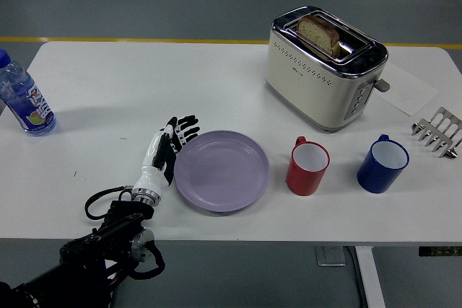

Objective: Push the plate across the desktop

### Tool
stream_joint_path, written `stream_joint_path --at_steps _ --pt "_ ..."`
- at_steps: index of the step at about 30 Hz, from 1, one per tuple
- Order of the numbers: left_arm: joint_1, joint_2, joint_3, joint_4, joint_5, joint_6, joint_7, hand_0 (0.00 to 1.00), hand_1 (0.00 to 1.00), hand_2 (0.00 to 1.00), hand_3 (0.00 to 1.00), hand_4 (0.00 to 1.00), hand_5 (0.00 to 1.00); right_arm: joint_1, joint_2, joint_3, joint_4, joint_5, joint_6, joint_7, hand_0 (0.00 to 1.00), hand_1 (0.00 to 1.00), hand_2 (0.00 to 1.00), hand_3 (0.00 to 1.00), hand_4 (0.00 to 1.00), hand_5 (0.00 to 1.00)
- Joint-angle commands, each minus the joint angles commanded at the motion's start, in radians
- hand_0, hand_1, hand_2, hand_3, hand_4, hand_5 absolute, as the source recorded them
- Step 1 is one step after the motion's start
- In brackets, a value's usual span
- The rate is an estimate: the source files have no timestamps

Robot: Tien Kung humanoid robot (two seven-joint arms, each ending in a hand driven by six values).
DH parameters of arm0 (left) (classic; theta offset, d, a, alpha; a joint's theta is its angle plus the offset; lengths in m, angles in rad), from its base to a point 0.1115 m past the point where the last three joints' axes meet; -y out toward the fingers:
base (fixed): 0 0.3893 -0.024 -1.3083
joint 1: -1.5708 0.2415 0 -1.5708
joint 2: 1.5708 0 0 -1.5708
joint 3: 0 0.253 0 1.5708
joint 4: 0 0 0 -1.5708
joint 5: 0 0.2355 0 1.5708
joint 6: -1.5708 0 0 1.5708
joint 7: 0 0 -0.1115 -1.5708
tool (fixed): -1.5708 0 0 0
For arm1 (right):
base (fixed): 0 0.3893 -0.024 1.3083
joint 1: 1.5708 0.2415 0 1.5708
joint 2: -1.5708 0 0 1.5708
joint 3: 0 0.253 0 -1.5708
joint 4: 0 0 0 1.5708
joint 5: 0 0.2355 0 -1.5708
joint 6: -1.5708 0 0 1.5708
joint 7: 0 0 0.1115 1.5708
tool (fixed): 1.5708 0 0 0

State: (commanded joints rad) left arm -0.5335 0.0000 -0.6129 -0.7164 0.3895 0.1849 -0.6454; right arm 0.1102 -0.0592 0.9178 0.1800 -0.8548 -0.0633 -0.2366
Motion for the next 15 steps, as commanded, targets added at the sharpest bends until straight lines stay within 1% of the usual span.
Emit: stream_joint_path --at_steps 6,8,9,10,13,14,15 --pt "-0.001 0.000 -0.059 0.001 0.023 0.008 0.000 0.741 0.761 0.769 0.667 0.404 0.989 0.000 0.000 -0.002 0.000 0.003 0.000 0.001 0.620 0.572 0.654 0.599 0.440 0.351" --pt "0.003 0.000 -0.090 -0.005 0.042 0.014 0.000 0.741 0.760 0.769 0.666 0.402 0.978 -0.001 0.000 -0.001 0.000 0.002 0.000 0.001 0.620 0.571 0.653 0.599 0.443 0.352" --pt "0.005 0.000 -0.118 -0.009 0.059 0.018 0.000 0.741 0.760 0.769 0.666 0.402 0.978 -0.001 0.000 -0.001 0.000 0.003 -0.001 0.002 0.620 0.571 0.653 0.599 0.443 0.352" --pt "0.005 0.000 -0.127 -0.010 0.064 0.019 0.000 0.741 0.760 0.769 0.666 0.402 0.978 0.000 -0.001 -0.001 0.000 0.003 -0.001 0.002 0.620 0.571 0.653 0.599 0.443 0.352" --pt "0.017 0.000 -0.196 -0.040 0.129 0.037 0.000 0.741 0.760 0.769 0.666 0.402 0.978 0.000 -0.002 0.005 0.000 -0.001 -0.002 0.002 0.620 0.571 0.653 0.599 0.443 0.352" --pt "0.019 0.000 -0.204 -0.044 0.137 0.039 0.000 0.725 0.732 0.747 0.655 0.401 0.968 0.001 -0.003 0.005 0.000 -0.001 -0.002 0.002 0.620 0.571 0.653 0.599 0.445 0.352" --pt "0.024 0.000 -0.234 -0.054 0.169 0.040 0.000 0.725 0.732 0.747 0.655 0.401 0.968 0.003 -0.004 0.005 0.000 0.000 -0.002 0.003 0.620 0.571 0.653 0.599 0.445 0.352"
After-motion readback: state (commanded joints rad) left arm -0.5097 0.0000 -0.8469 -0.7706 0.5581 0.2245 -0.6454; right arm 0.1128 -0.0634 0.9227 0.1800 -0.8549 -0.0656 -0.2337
